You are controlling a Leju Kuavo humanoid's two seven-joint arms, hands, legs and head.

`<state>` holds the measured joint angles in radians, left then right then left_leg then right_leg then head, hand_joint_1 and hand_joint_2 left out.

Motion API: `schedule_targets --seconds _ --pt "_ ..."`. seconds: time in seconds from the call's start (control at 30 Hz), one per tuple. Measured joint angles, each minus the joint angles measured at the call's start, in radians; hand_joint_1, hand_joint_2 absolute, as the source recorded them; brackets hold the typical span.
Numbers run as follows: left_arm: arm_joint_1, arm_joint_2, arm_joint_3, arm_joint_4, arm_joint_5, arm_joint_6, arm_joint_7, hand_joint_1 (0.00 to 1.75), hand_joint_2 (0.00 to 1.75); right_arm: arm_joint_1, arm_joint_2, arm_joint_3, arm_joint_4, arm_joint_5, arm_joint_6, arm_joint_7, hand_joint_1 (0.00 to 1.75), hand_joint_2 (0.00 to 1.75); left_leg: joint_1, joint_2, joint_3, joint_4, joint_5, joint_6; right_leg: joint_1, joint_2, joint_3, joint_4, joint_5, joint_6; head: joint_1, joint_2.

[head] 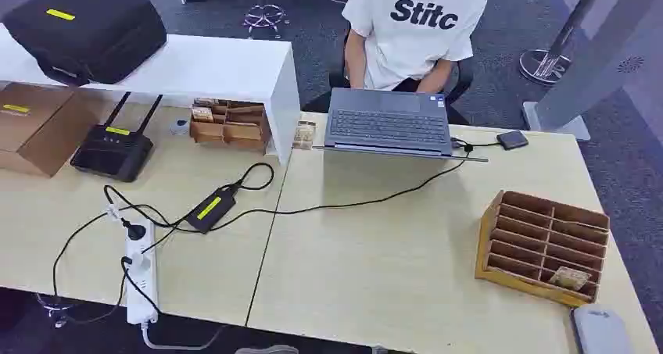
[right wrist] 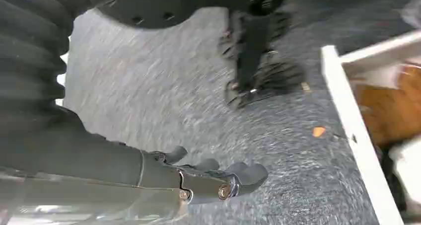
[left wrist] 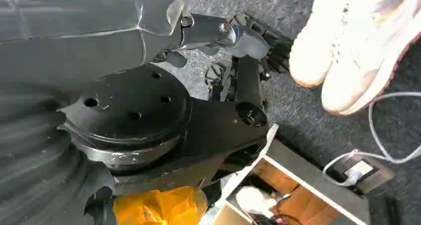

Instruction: Pass the card to the sensor for recognition and then transmit it.

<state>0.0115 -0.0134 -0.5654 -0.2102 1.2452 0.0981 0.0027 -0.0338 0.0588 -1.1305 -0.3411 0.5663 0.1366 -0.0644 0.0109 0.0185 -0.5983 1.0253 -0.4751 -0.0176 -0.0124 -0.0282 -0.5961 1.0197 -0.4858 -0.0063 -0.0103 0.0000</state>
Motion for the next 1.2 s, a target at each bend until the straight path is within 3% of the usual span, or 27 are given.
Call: schedule_targets --seconds 0.43,0.67,0.87,0.97,1.2 --pt "-0.027 -0.012 -0.039 0.029 0.245 0.072 0.033 0.0 1.75 -0.056 0.007 -0.263 0.024 -0.302 -0.044 -0.026 0.0 1.75 0.0 0.0 0.0 0.0 0.0 0.0 0.0 0.0 0.0 0.0 0.0 0.0 0.0 0.0" --pt "-0.043 -0.016 -0.049 0.042 0.322 0.101 0.045 0.0 1.75 -0.074 0.007 -0.349 0.038 -0.457 -0.089 -0.061 0.0 1.75 0.0 0.0 0.0 0.0 0.0 0.0 0.0 0.0 0.001 0.0 0.0 0.0 0.0 0.0" --pt "-0.046 -0.014 -0.061 0.046 0.318 0.077 0.056 0.0 1.75 -0.076 0.001 -0.388 0.029 -0.659 -0.05 -0.186 0.0 1.75 0.0 0.0 0.0 0.0 0.0 0.0 0.0 0.0 0.001 0.0 0.0 0.0 0.0 0.0" --pt "-0.046 -0.01 -0.069 0.046 0.313 0.036 0.035 0.0 1.75 -0.07 0.001 -0.393 -0.033 -0.695 0.012 -0.251 0.0 1.75 0.0 0.0 0.001 0.0 0.0 0.0 0.0 0.0 0.001 0.0 0.0 0.0 0.0 0.0" --pt "-0.046 0.0 -0.091 0.053 0.311 0.005 0.009 0.0 1.75 -0.023 0.092 -0.392 -0.411 -0.714 0.075 -0.124 0.0 1.75 0.0 0.0 0.001 0.0 -0.001 0.0 0.0 0.0 0.001 0.0 -0.001 0.001 0.0 0.0"
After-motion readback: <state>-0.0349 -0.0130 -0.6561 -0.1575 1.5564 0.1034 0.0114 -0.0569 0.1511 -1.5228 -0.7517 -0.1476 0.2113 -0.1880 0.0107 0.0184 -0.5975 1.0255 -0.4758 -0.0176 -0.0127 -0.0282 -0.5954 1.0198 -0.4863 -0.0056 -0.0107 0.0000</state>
